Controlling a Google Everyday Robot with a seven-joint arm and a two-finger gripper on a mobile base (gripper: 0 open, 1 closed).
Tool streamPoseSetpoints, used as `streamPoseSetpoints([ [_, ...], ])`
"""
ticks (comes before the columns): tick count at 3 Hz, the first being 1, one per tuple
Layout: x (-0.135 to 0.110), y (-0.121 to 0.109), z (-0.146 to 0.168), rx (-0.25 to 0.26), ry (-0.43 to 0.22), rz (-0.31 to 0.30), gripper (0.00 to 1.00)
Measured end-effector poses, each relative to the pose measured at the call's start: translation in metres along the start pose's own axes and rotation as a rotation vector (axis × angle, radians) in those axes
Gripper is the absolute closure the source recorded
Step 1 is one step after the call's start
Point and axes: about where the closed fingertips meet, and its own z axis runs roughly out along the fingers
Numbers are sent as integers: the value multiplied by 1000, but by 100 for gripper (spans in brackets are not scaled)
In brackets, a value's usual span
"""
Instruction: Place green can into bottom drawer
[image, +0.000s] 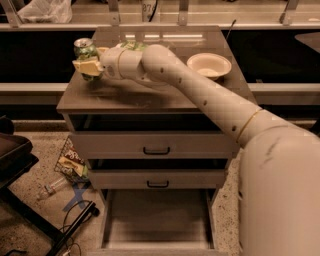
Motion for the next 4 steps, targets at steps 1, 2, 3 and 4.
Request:
streamPoseSetpoints([
  [1,-35,38,-49,-10,-25,-69,100],
  [2,-47,106,-94,-60,-25,-95,100],
  [3,-19,162,-130,-90,-16,-62,100],
  [4,22,192,-155,-34,-53,12,100],
])
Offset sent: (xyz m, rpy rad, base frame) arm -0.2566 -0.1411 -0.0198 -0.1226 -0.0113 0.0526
